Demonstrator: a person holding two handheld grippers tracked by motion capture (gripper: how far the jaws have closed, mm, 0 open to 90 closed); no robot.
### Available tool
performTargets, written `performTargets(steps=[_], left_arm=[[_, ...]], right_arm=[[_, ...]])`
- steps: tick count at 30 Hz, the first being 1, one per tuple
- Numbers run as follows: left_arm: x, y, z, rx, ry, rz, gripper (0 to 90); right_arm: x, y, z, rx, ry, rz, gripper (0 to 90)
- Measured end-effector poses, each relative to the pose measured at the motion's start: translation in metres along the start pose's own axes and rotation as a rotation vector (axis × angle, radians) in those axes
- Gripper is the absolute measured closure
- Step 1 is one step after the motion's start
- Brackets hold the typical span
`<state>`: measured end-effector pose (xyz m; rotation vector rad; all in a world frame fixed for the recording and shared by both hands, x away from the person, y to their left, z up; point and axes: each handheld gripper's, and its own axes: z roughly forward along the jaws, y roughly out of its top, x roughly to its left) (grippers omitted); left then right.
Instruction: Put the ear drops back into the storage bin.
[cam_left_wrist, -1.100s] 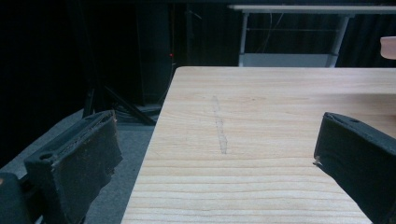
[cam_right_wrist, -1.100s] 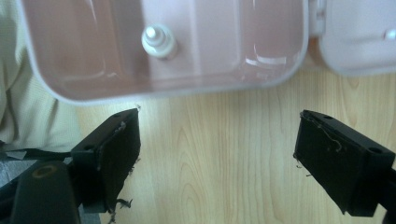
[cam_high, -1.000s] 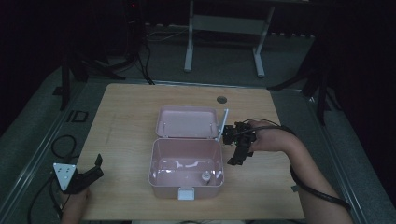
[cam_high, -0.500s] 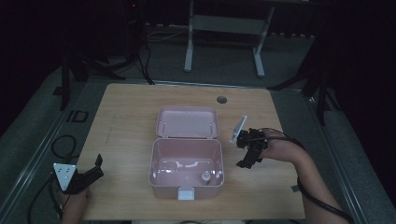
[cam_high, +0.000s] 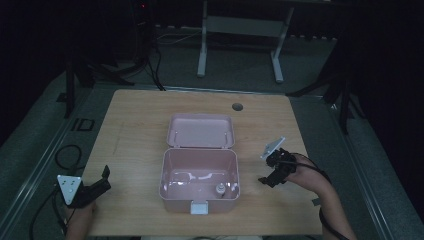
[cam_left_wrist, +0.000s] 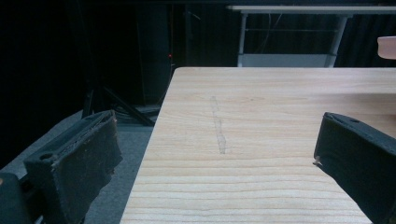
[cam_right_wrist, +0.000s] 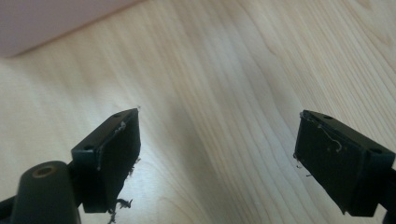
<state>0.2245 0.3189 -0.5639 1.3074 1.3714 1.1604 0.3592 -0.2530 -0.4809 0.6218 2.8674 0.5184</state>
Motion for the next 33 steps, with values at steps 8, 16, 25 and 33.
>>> performTargets(steps=[8,16,25,33], left_arm=[[0.000,0.000,0.000,-0.001,-0.002,0.001,0.5],[0.000,0.000,0.000,-0.002,-0.003,0.001,0.5],[0.000,0.000,0.000,-0.002,-0.004,0.001,0.5],[0.000,0.000,0.000,0.000,-0.003,0.000,0.5]], right_arm=[[-0.006,-0.035,0.007,-0.127,-0.058,0.115,14.0],[-0.008,-0.057,0.015,-0.254,-0.187,0.238,13.2],[-0.004,-0.074,0.028,-0.325,-0.294,0.344,12.3],[0.005,-0.083,0.035,-0.407,-0.429,0.480,11.2]])
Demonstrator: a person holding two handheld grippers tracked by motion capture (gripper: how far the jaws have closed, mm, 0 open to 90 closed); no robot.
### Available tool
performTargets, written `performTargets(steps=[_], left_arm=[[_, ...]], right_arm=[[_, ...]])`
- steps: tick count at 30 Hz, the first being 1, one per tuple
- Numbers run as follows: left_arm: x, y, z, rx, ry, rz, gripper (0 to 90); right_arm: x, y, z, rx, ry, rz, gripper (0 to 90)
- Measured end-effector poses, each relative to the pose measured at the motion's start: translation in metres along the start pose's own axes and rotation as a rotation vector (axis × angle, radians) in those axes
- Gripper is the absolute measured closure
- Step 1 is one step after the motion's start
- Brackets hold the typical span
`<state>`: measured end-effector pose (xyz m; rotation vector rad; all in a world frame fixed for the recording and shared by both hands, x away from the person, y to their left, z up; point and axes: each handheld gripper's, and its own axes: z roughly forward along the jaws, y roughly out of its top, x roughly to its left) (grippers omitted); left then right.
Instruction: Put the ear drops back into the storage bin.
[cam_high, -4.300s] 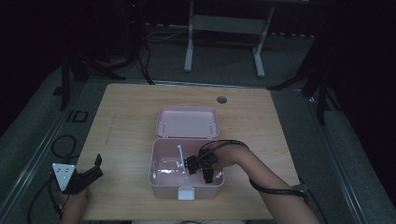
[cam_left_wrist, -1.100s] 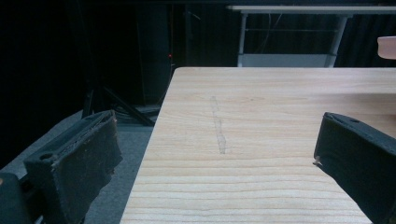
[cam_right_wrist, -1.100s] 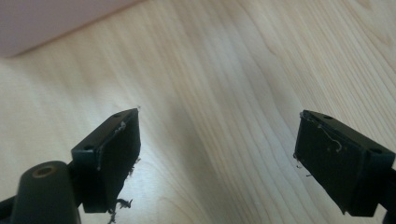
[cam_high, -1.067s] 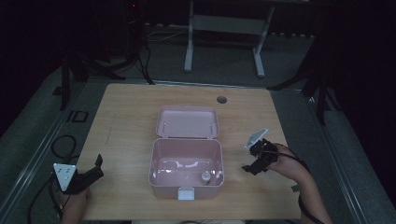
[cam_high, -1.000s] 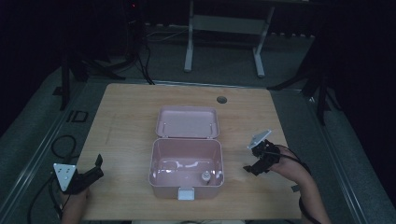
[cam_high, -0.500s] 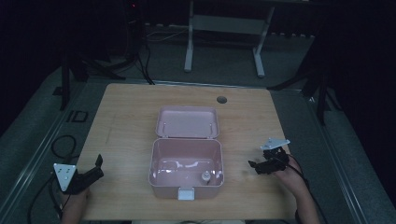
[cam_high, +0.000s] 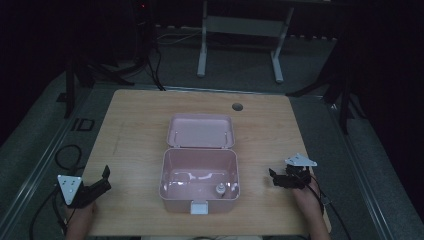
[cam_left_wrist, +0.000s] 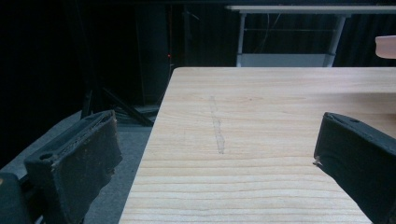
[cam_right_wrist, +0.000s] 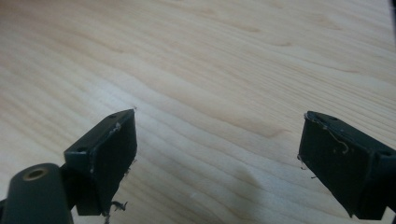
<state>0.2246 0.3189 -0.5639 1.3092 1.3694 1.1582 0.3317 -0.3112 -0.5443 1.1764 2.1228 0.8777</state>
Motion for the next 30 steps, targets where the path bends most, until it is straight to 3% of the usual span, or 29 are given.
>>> performTargets(steps=[1,2,6,8,12,14,16,17,19,30], left_arm=[[0.000,0.000,0.000,0.000,0.001,-0.001,0.5],[0.000,0.000,0.000,0.000,0.001,-0.001,0.5],[0.000,0.000,0.000,0.000,0.000,0.001,0.5],[0.000,0.000,0.000,0.000,0.000,0.001,0.5],[0.000,0.000,0.000,-0.001,0.000,-0.001,0.5],[0.000,0.000,0.000,-0.001,-0.001,0.001,0.5],[0.000,0.000,0.000,-0.001,-0.001,0.002,0.5],[0.000,0.000,0.000,0.000,-0.002,0.003,0.5],[0.000,0.000,0.000,-0.001,-0.002,0.001,0.5],[0.000,0.000,0.000,-0.003,-0.004,-0.002,0.5]], right_arm=[[0.001,-0.002,-0.001,-0.013,-0.037,0.019,11.2],[0.001,-0.002,-0.001,-0.013,-0.037,0.019,11.2],[0.001,-0.008,-0.003,-0.031,-0.109,0.050,11.2],[0.000,-0.011,-0.007,-0.072,-0.152,0.110,11.2],[-0.002,-0.016,-0.012,-0.120,-0.185,0.160,11.2],[-0.004,-0.020,-0.016,-0.167,-0.215,0.225,11.2],[-0.004,-0.020,-0.017,-0.184,-0.225,0.237,11.2],[-0.005,-0.021,-0.018,-0.202,-0.261,0.246,11.2],[-0.007,-0.023,-0.018,-0.210,-0.264,0.262,11.2],[-0.006,-0.024,-0.019,-0.236,-0.264,0.247,11.2]])
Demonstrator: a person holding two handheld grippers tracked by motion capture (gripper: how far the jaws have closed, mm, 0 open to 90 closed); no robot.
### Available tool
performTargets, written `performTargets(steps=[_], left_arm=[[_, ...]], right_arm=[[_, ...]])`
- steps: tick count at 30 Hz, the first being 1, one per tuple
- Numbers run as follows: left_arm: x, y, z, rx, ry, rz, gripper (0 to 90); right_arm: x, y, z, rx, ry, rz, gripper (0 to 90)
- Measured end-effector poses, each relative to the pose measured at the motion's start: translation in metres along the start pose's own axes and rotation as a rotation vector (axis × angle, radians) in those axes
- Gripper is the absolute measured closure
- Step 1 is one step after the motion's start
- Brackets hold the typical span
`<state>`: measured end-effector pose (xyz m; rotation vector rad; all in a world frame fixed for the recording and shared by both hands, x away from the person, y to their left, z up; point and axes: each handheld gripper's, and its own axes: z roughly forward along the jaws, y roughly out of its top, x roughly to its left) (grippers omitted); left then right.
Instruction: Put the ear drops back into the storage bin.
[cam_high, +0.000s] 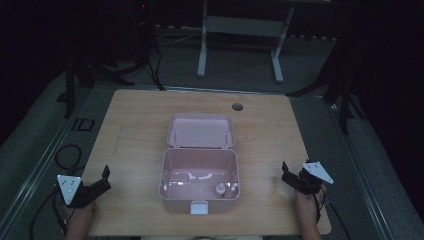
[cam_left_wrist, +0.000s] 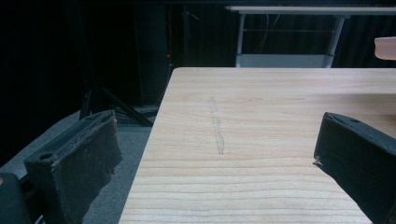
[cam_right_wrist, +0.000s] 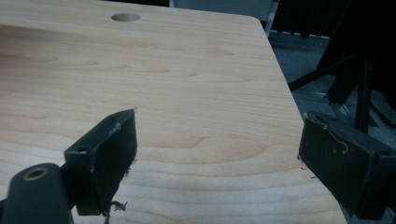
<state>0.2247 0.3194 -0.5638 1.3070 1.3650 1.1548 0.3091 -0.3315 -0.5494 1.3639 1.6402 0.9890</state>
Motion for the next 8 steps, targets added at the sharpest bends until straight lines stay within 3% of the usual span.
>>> performTargets(steps=[8], left_arm=[[-0.0001,0.0000,0.0000,0.001,0.000,0.001,0.5]], right_arm=[[-0.0032,-0.0004,0.0003,0.003,0.013,0.017,11.3]])
